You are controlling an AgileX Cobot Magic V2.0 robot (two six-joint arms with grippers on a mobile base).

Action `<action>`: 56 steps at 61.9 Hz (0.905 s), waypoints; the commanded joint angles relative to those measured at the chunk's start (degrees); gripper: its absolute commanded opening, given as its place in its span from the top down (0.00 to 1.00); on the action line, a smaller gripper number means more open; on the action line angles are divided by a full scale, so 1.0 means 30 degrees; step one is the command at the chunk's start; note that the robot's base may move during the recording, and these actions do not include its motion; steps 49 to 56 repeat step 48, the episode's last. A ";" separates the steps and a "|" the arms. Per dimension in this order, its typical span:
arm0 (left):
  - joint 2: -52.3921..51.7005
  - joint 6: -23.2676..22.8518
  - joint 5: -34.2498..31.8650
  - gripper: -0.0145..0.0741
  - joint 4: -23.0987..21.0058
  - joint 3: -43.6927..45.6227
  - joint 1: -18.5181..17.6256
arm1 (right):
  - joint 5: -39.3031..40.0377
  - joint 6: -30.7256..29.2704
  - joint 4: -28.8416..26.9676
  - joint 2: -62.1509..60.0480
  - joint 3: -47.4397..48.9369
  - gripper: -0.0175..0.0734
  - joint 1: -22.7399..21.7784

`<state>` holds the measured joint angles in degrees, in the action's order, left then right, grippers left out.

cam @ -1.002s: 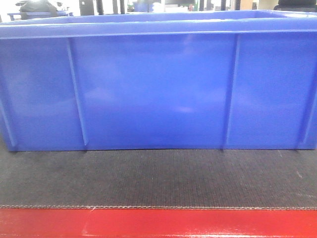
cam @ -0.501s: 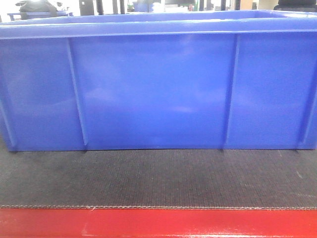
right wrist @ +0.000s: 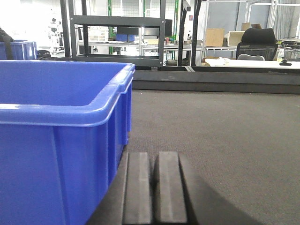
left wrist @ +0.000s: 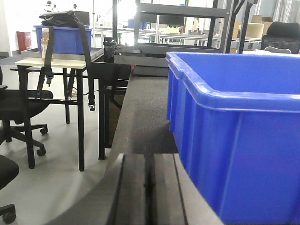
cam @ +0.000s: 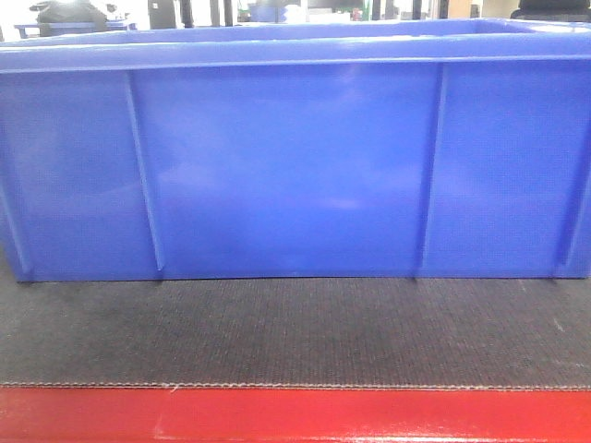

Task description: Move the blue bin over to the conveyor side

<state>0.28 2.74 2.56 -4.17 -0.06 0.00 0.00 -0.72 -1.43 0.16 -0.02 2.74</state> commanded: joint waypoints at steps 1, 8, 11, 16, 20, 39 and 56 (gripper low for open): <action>-0.0093 0.0089 -0.0186 0.85 -0.0149 0.0021 -0.0082 | 0.0366 -0.0077 -0.0046 -0.0052 0.0008 0.90 -0.0083; -0.0093 0.0089 -0.0186 0.85 -0.0149 0.0021 -0.0082 | 0.0366 -0.0077 -0.0046 -0.0052 0.0008 0.90 -0.0083; -0.0093 0.0089 -0.0186 0.85 -0.0149 0.0021 -0.0082 | 0.0366 -0.0077 -0.0046 -0.0052 0.0008 0.90 -0.0083; -0.0093 0.0089 -0.0186 0.85 -0.0149 0.0021 -0.0082 | 0.0366 -0.0077 -0.0046 -0.0052 0.0008 0.90 -0.0083; -0.0093 0.0089 -0.0186 0.85 -0.0149 0.0021 -0.0082 | 0.0366 -0.0077 -0.0046 -0.0052 0.0008 0.90 -0.0083; -0.0093 0.0089 -0.0186 0.85 -0.0149 0.0021 -0.0082 | 0.0366 -0.0077 -0.0046 -0.0052 0.0008 0.90 -0.0083; -0.0093 0.0089 -0.0186 0.85 -0.0149 0.0021 -0.0082 | 0.0366 -0.0077 -0.0046 -0.0052 0.0008 0.90 -0.0083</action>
